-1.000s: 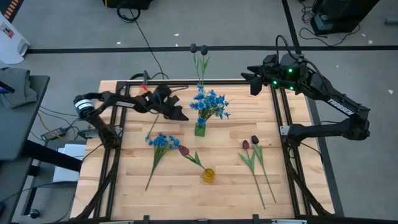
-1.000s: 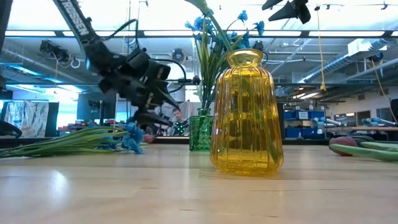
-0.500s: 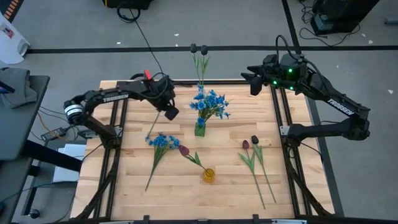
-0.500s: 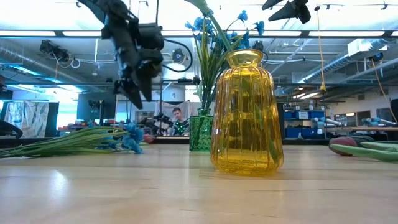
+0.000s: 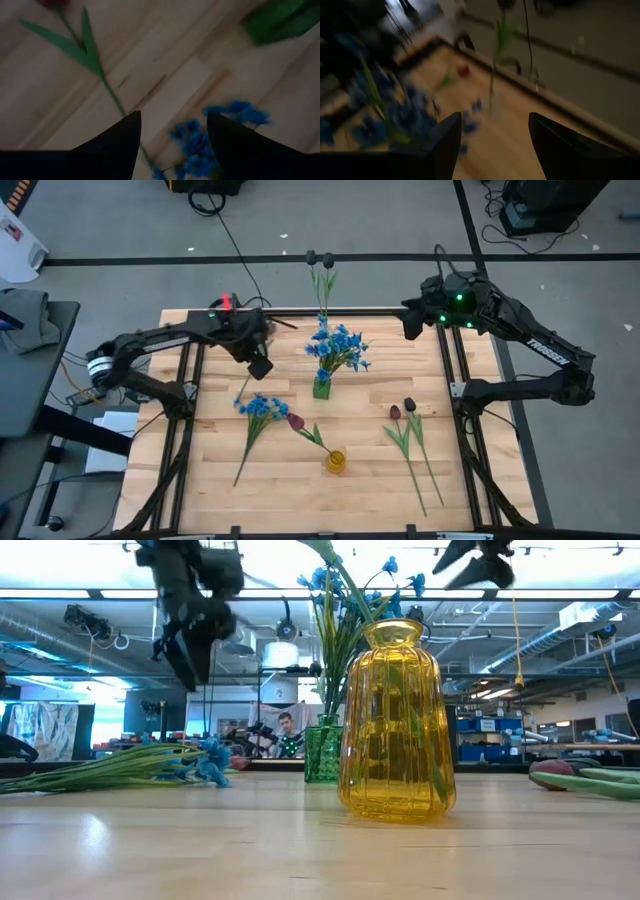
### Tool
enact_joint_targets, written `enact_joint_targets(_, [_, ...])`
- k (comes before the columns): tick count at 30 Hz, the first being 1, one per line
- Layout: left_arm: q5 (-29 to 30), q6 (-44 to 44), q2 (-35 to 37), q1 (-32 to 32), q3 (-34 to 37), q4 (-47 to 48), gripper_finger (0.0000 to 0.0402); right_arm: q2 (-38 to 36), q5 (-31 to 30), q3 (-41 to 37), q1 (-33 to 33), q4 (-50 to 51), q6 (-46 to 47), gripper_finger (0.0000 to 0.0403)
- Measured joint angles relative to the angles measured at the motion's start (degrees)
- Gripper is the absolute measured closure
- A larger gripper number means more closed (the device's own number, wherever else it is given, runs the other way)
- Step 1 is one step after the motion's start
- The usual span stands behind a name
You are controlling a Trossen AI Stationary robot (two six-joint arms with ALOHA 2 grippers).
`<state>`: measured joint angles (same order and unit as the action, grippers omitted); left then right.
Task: Sort flowers into vase by color
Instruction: Put the blue flowers into the green vase
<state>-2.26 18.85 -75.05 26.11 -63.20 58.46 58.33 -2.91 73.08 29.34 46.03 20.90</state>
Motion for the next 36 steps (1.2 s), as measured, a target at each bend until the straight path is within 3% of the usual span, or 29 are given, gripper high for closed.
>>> enact_joint_targets(5, [2.8,2.5,9.5,0.0,2.5,-2.9,0.0170,0.0,1.3,0.0,-0.9,9.5,4.6,0.0163])
enact_joint_targets(9, [2.1,7.0,16.0,-0.7,5.2,-3.4,0.0170,0.0,1.4,0.0,-2.8,11.5,6.1,0.0163])
enact_joint_targets(17, [1.8,20.4,24.1,-10.0,10.9,-2.4,0.0170,0.0,-0.6,0.0,-5.1,11.1,7.1,0.0163])
enact_joint_targets(27, [2.0,34.6,22.5,-24.5,14.1,0.6,0.0170,0.0,-0.7,0.0,-5.4,11.1,8.0,0.0163])
enact_joint_targets(36, [1.1,45.9,14.5,-36.0,16.7,-0.6,0.0170,0.0,-0.7,0.0,-5.4,10.7,9.4,0.0163])
